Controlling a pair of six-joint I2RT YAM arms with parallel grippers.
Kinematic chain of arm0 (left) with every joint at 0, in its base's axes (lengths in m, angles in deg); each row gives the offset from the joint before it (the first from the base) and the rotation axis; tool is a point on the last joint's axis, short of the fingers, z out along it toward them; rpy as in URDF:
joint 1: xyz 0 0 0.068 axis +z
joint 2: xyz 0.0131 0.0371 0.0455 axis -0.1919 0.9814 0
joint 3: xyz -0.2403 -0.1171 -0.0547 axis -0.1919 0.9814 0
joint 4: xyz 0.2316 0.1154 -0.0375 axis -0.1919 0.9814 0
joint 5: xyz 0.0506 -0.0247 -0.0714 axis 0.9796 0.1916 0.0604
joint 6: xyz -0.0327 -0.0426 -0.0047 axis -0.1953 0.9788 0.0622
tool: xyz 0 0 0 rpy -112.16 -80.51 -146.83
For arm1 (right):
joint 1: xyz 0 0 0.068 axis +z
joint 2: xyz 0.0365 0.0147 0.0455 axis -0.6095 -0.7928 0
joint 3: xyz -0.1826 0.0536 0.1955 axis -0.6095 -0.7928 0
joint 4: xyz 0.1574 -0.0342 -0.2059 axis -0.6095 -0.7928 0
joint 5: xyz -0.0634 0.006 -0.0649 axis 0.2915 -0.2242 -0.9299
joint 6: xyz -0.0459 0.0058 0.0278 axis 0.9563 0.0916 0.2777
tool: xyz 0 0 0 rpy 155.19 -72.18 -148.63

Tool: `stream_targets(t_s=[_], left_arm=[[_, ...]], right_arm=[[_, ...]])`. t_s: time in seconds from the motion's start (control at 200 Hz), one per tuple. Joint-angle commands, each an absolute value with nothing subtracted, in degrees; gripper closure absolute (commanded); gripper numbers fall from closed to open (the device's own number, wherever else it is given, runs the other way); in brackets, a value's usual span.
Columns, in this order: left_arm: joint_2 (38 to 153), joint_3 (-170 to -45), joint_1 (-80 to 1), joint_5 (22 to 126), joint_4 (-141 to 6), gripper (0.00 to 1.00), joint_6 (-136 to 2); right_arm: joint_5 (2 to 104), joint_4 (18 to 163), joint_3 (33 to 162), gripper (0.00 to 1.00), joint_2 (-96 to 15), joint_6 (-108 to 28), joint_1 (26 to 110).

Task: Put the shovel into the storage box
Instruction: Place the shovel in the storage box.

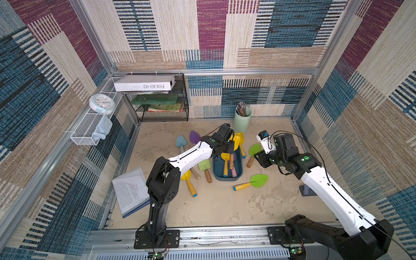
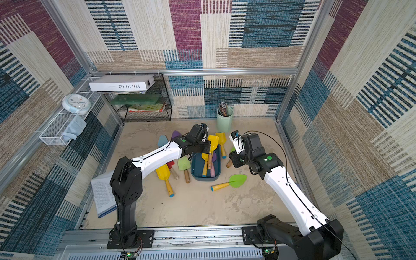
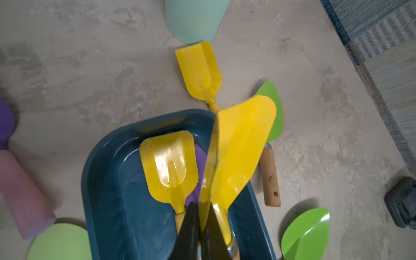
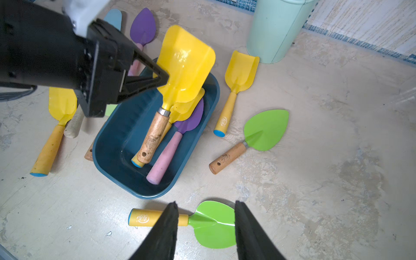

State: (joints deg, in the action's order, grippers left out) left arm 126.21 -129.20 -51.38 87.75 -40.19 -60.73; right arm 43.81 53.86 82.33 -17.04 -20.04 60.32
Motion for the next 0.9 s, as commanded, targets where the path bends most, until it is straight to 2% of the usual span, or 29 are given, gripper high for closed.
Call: stream_targets(t_s=[0.0,0.897], left_arm=[[126.67,-128.72,-50.88,86.65,-41.31,1.0,-58.56],[135.14,-131.07,-50.51,86.13,-38.6,1.0,-55.43]], right_arm=[[44.56,54.26,81.98,0.55,-16.92,-20.28,60.28],[45.96,55.97,80.56,0.55,-18.12,-20.43,60.3]])
